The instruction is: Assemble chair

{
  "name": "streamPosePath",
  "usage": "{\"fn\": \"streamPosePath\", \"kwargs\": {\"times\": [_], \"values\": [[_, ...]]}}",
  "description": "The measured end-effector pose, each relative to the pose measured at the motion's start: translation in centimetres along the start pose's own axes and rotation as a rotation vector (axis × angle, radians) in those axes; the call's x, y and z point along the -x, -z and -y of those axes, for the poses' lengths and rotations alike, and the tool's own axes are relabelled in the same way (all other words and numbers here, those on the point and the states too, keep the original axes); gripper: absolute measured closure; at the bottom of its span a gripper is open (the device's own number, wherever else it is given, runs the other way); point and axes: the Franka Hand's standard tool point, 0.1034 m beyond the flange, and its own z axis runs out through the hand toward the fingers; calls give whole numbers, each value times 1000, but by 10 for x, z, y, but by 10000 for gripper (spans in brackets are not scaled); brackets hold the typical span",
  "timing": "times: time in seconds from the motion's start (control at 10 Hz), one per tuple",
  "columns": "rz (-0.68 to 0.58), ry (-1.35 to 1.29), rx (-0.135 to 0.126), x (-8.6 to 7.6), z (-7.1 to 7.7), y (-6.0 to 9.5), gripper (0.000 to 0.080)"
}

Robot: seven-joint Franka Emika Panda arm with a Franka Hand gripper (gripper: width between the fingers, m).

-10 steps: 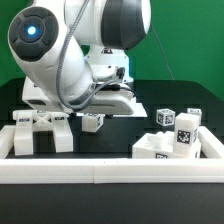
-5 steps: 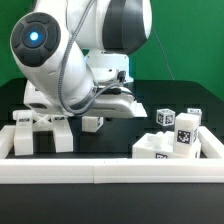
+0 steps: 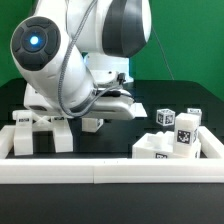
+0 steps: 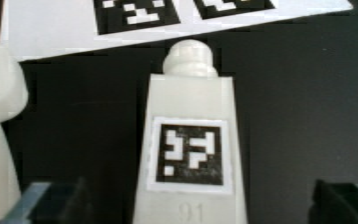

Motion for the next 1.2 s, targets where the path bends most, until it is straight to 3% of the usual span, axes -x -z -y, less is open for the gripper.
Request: {"fn": "streamPosePath", "kwargs": {"times": [0.1, 0.2, 0.3, 0.6, 0.8, 1.2], "values": [[1, 0, 0, 0, 0, -1, 361], [3, -1, 0, -1, 0, -2, 361], [3, -1, 1, -1, 0, -1, 511], [2, 1, 2, 0, 1, 0, 511], [-6, 22, 12, 6, 12, 14, 511], [5, 31, 9, 48, 46, 53, 510]]}}
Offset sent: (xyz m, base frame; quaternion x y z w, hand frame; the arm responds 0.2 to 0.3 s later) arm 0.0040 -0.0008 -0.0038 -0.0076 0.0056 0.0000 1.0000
